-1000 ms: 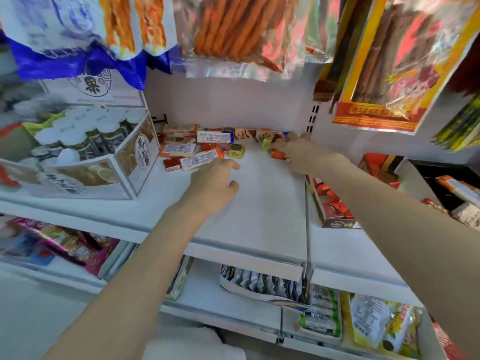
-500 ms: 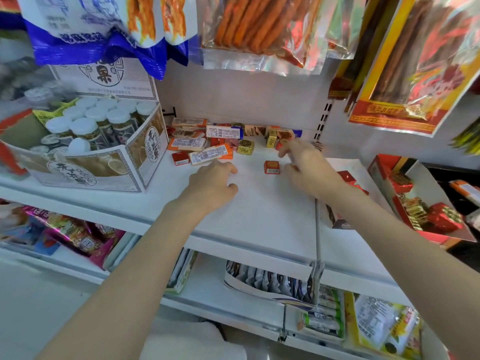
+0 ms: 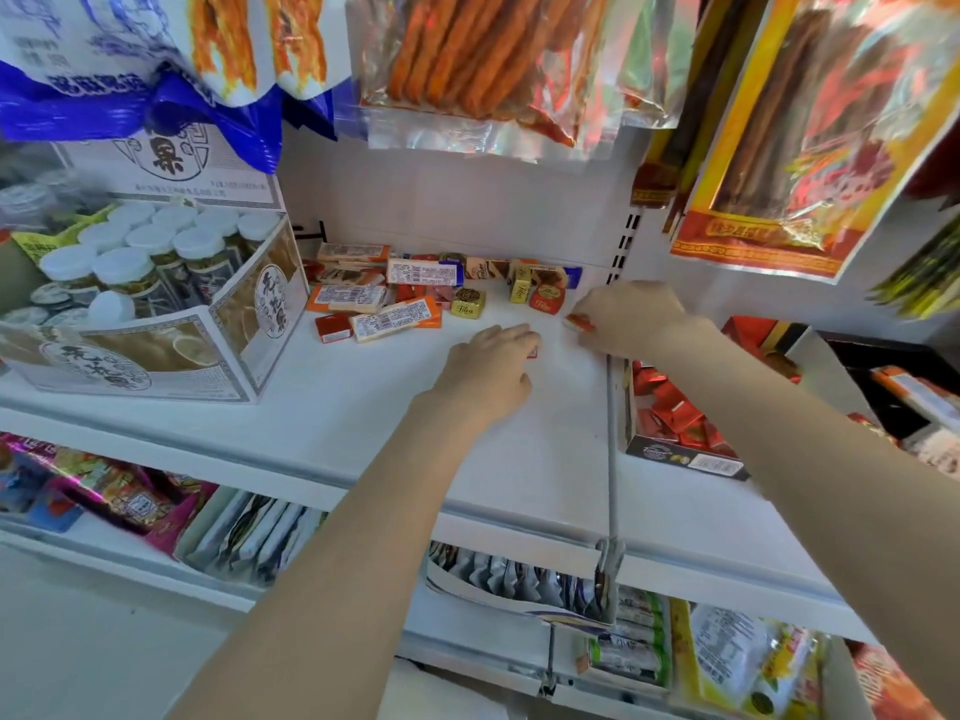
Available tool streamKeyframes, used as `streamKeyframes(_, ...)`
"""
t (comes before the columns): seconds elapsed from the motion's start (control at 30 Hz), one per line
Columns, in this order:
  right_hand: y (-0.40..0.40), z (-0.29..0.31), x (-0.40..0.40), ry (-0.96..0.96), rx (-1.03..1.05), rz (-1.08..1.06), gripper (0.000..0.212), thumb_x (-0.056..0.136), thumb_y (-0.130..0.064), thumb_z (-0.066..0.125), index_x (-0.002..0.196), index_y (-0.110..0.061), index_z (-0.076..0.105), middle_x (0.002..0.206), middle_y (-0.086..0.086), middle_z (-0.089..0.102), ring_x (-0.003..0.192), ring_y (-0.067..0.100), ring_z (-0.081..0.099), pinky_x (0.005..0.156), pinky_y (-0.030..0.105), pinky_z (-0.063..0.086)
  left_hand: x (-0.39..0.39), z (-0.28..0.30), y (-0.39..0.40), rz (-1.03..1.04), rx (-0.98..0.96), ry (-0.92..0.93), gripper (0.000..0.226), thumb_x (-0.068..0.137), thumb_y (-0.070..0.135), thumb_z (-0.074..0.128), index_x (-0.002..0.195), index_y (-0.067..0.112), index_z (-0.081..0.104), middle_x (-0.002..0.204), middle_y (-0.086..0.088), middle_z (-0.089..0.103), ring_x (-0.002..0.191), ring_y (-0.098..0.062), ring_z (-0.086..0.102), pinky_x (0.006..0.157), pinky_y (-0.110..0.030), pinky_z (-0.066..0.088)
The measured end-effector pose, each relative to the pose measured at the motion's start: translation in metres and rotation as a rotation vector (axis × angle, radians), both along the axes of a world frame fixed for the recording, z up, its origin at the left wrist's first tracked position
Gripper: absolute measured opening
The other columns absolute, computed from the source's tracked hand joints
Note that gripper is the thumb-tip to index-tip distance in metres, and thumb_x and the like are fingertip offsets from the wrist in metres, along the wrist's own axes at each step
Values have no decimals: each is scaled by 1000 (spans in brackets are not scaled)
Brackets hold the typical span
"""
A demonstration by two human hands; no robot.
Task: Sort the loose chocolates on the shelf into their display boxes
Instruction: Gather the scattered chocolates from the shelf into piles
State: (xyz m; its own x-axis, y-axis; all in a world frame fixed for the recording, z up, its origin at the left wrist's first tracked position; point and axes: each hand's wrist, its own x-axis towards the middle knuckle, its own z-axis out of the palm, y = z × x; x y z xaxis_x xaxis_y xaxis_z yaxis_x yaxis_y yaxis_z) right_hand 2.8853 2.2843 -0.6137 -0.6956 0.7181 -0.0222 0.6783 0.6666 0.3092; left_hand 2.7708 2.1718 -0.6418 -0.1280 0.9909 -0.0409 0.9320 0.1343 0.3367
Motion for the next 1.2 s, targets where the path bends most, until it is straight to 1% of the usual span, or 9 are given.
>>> streamKeyframes(0.13, -10, -1, 9, 49, -106, 183, 32, 86, -36, 54, 117, -27, 57, 115, 0, 60, 105, 23, 55, 78, 34, 45, -8, 1, -3, 65, 95, -105, 31, 86, 9, 56, 116, 13, 53, 122, -6, 51, 113, -23, 48, 94, -32, 40)
streamKeyframes(0.23, -28, -1, 22, 186, -338, 247, 28, 82, -34, 60, 108, -25, 61, 111, -3, 59, 100, 18, 53, 79, 35, 47, -16, 2, -9, 86, 85, -146, 21, 82, 12, 63, 100, 15, 55, 110, -6, 57, 100, -21, 56, 86, -31, 46)
streamKeyframes(0.33, -41, 1, 26, 411, -307, 174, 28, 85, -38, 57, 103, -17, 61, 105, 2, 61, 94, 21, 56, 77, 36, 49, -22, 2, -17, 93, 62, -134, 18, 79, 12, 65, 89, 19, 53, 103, -6, 59, 93, -21, 58, 84, -34, 49)
streamKeyframes(0.47, -60, -4, 9, 284, -163, -28, 41, 87, -48, 49, 102, -11, 54, 90, 8, 56, 81, 26, 53, 67, 32, 40, -28, 3, -32, 123, 41, -101, 16, 78, 16, 66, 89, 17, 54, 100, -7, 61, 94, -24, 58, 82, -36, 49)
streamKeyframes(0.6, -79, -5, -1, 329, -277, -137, 36, 84, -32, 55, 111, -9, 47, 105, 14, 58, 94, 33, 56, 69, 34, 40, -27, 10, -46, 194, 75, -141, 26, 79, 24, 68, 98, 15, 53, 101, -7, 60, 94, -26, 58, 81, -38, 49)
streamKeyframes(0.7, -96, 0, 3, 364, -368, -242, 45, 80, -25, 61, 114, -7, 38, 93, 10, 51, 87, 30, 53, 66, 34, 41, -20, 15, -52, 281, 167, -242, 40, 78, 23, 69, 106, 13, 43, 103, -7, 58, 91, -27, 56, 77, -35, 45)
streamKeyframes(0.87, -106, -1, 15, 437, -427, -273, 17, 85, -19, 55, 94, -7, 47, 93, 12, 57, 87, 32, 57, 66, 33, 43, -8, 16, -56, 376, 193, -299, 43, 79, 19, 67, 111, 11, 40, 106, -9, 59, 96, -29, 56, 72, -30, 38)
streamKeyframes(1.07, -98, 33, 109, 731, -352, -341, 32, 90, -31, 53, 83, 0, 60, 72, 10, 59, 67, 26, 55, 52, 28, 38, 33, 25, -38, 216, 272, -279, 37, 82, 20, 65, 112, 13, 45, 109, -6, 58, 95, -23, 57, 75, -30, 42)
streamKeyframes(1.2, -84, 43, 193, 788, -197, -490, 44, 88, -34, 54, 81, 8, 63, 76, 26, 64, 75, 42, 58, 64, 41, 46, 86, 34, -22, 25, 330, -303, 24, 83, 19, 63, 104, 14, 54, 106, -4, 60, 97, -20, 58, 84, -33, 48)
